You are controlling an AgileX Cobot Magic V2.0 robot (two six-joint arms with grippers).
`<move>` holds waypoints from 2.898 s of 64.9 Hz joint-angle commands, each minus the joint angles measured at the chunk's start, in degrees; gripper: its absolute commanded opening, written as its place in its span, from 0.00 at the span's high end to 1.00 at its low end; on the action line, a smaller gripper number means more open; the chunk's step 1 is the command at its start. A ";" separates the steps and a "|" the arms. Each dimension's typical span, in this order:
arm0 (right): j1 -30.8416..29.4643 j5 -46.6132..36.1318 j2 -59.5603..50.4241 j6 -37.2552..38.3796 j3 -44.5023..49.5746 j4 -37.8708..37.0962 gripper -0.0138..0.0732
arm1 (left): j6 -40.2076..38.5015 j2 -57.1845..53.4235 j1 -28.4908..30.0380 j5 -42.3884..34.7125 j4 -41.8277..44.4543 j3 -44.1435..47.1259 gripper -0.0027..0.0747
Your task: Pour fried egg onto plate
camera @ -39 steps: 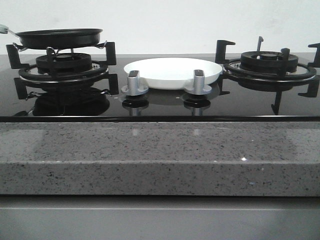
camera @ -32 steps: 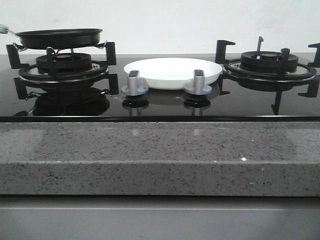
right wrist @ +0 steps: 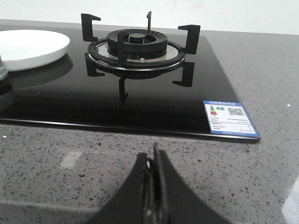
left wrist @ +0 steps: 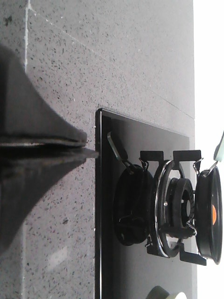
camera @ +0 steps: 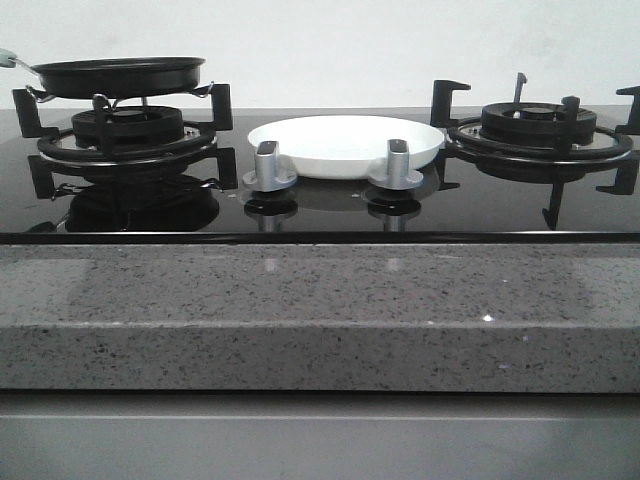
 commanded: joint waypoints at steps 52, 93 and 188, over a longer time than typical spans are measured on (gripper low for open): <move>-0.30 -4.91 -1.18 -0.35 -0.24 0.12 0.92 | -0.52 -0.90 0.04 -5.12 -0.67 0.42 0.99; -0.30 6.03 4.13 -0.35 -16.70 -3.03 0.92 | -0.52 4.79 0.04 1.38 -2.42 -16.39 0.99; 0.45 11.05 30.91 -0.35 -34.84 -0.76 0.22 | -0.52 17.68 0.04 -0.18 -2.96 -27.19 0.16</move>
